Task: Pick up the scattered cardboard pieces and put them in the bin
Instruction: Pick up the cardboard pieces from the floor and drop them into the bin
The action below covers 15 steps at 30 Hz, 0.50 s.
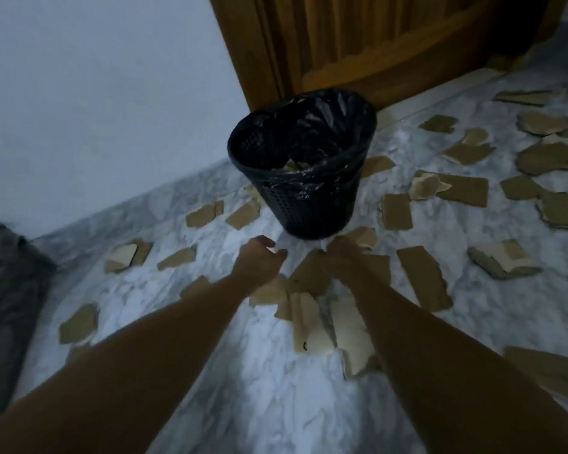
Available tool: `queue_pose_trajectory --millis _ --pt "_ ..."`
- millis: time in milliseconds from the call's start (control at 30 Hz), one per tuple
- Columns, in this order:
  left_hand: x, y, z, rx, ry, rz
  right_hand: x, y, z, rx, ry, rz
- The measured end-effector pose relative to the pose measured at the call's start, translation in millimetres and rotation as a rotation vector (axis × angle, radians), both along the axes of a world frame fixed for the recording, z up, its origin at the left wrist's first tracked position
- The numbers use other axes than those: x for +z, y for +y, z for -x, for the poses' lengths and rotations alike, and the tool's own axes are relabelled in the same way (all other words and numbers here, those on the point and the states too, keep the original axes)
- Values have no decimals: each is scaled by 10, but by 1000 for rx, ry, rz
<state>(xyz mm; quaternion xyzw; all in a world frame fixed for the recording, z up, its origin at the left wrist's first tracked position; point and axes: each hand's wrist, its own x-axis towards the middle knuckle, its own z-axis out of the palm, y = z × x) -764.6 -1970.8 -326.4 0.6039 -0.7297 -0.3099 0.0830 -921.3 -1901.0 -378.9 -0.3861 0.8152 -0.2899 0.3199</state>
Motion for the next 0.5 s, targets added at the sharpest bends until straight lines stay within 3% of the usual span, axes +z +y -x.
queue_pose_trajectory --millis 33,133,267,367,500 --pt "-232 97 -61 -75 -110 -23 -162 61 11 102 92 -112" --pt "-741 348 -148 -115 -188 -166 -494 184 -12 309 245 -265" --pt "-990 482 -131 -63 -299 -73 -342 255 -11 398 254 -445" --pt "-1034 417 -128 -24 -163 -138 -327 283 -20 463 364 -634" --pt "-1002 294 -177 -101 -78 -130 -490 371 -80 459 386 -576"
